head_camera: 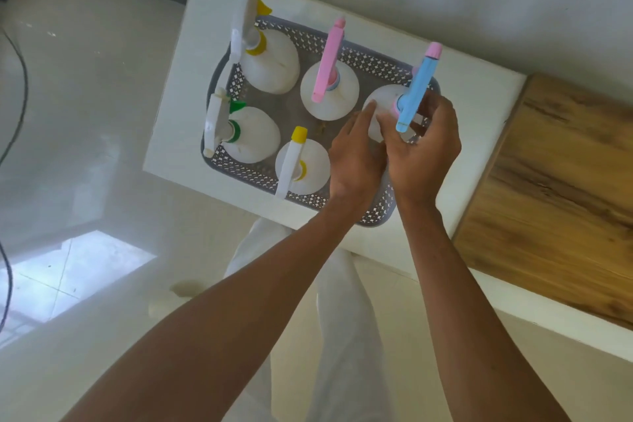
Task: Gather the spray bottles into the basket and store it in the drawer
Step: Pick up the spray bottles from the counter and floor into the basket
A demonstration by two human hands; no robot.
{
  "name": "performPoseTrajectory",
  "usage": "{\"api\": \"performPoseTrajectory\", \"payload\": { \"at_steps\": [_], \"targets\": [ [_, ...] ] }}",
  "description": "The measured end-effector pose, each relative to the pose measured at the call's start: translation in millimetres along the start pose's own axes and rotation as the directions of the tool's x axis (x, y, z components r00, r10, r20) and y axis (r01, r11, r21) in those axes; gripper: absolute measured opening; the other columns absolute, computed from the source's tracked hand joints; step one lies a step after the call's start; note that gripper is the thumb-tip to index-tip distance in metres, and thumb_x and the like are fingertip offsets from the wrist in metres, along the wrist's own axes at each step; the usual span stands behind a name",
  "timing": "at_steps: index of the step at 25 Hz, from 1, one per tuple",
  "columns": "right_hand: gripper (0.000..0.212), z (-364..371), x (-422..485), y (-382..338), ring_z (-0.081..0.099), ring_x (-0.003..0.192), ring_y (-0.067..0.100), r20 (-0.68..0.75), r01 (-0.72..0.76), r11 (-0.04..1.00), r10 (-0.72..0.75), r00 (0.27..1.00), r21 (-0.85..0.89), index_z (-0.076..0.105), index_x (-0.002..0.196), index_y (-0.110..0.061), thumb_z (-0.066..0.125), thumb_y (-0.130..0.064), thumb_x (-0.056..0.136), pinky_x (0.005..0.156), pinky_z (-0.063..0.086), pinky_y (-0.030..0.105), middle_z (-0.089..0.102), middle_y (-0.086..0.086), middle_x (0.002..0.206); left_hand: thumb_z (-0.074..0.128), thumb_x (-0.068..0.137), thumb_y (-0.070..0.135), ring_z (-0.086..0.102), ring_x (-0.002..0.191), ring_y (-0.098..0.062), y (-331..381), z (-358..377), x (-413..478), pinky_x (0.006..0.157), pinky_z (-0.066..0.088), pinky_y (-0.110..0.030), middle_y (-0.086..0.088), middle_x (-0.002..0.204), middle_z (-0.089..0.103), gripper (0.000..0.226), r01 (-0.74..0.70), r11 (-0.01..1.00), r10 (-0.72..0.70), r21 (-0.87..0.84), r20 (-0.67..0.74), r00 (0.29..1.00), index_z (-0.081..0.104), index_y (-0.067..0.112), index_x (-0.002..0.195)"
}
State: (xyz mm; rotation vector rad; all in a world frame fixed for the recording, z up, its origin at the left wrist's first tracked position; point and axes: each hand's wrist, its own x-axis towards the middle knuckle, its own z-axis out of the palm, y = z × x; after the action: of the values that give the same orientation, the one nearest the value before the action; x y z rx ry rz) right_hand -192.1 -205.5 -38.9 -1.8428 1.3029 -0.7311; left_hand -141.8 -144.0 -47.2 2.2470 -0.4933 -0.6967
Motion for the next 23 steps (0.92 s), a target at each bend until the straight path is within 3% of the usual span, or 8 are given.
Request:
{"api": "performPoseTrajectory", "payload": {
  "at_steps": [4,9,11,14,17,20,22,23],
  "targets": [
    [0.067,-19.5,-29.6,7.6,0.064,0.112,0.028,-0.03,0.002,0.995,-0.006,1.0,-0.102,0.058,0.128,0.002,0.087,-0.031,0.077,0.084,0.06,0.049,0.063,0.015,0.127,0.064,0.092,0.024,0.065,0.115,-0.028,-4.6,-12.5,-29.5,0.089,0.054,-0.034,-0.007,0.126,0.068,0.048,-0.004,1.0,0.004,-0.004,-0.004,1.0,0.053,0.017,0.138],
    [0.042,-38.7,-115.8,-7.9,0.062,0.102,0.032,-0.029,0.062,0.988,-0.067,0.997,-0.141,0.061,0.12,0.004,0.077,-0.019,0.089,0.078,0.057,0.047,0.063,0.018,0.117,0.074,0.087,0.024,0.073,0.087,-0.012,-46.8,-55.3,-113.2,0.074,0.06,-0.026,0.001,0.102,0.076,0.03,-0.107,0.984,0.103,-0.139,-0.037,0.994,0.064,0.018,0.115],
    [0.033,-37.3,-155.5,-26.0,0.061,0.1,0.028,0.052,0.102,0.989,-0.097,0.994,-0.11,0.061,0.117,0.004,0.073,-0.016,0.093,0.078,0.057,0.042,0.061,0.015,0.115,0.07,0.089,0.031,0.072,0.087,-0.004,-83.6,-85.4,-151.4,0.076,0.059,-0.022,0.005,0.103,0.075,0.026,-0.037,0.989,0.032,-0.143,-0.037,0.999,0.065,0.023,0.114],
    [0.023,-25.1,-221.7,-58.7,0.059,0.093,0.022,0.282,0.229,0.972,-0.205,0.937,-0.052,0.062,0.11,0.001,0.068,-0.013,0.093,0.077,0.054,0.034,0.058,-0.001,0.109,0.073,0.088,0.018,0.072,0.084,-0.002,-158.7,-143.2,-211.0,0.078,0.057,-0.016,0.001,0.102,0.077,0.022,0.143,0.974,-0.163,-0.178,-0.107,0.981,0.07,0.017,0.11],
    [0.021,-2.0,-292.6,-85.9,0.058,0.091,0.023,0.589,0.295,0.955,-0.24,0.772,0.001,0.059,0.11,-0.011,0.062,-0.022,0.093,0.08,0.049,0.026,0.056,-0.008,0.107,0.073,0.088,0.012,0.072,0.079,0.002,-242.2,-205.9,-282.3,0.077,0.056,-0.014,0.004,0.099,0.076,0.017,0.368,0.905,-0.415,-0.212,-0.256,0.873,0.072,0.015,0.104],
    [0.029,42.5,-364.9,-102.6,0.061,0.098,0.028,0.841,0.389,0.921,-0.196,0.505,-0.019,0.061,0.115,-0.01,0.065,-0.023,0.09,0.093,0.041,0.016,0.061,0.004,0.107,0.07,0.089,0.011,0.074,0.081,-0.005,-319.8,-254.7,-351.9,0.077,0.052,-0.007,0.006,0.099,0.074,0.014,0.499,0.813,-0.581,-0.3,-0.361,0.729,0.07,0.014,0.103],
    [0.032,85.9,-414.2,-103.3,0.062,0.106,0.034,0.931,0.548,0.836,-0.17,0.324,-0.038,0.064,0.117,-0.004,0.071,-0.013,0.088,0.1,0.029,0.008,0.065,0.01,0.112,0.069,0.09,0.013,0.075,0.085,-0.015,-369.2,-276.3,-389.5,0.083,0.058,-0.023,0.003,0.103,0.074,0.015,0.569,0.752,-0.659,-0.332,-0.373,0.654,0.069,0.012,0.105],
    [0.034,113.2,-437.0,-103.2,0.061,0.111,0.035,0.962,0.601,0.799,-0.142,0.233,-0.027,0.063,0.119,-0.004,0.071,-0.01,0.087,0.103,0.032,0.013,0.066,0.012,0.115,0.068,0.091,0.014,0.075,0.088,-0.019,-394.3,-285.2,-401.3,0.084,0.059,-0.031,-0.002,0.106,0.075,0.017,0.587,0.743,-0.669,-0.32,-0.381,0.638,0.069,0.011,0.108]
  ]
}}
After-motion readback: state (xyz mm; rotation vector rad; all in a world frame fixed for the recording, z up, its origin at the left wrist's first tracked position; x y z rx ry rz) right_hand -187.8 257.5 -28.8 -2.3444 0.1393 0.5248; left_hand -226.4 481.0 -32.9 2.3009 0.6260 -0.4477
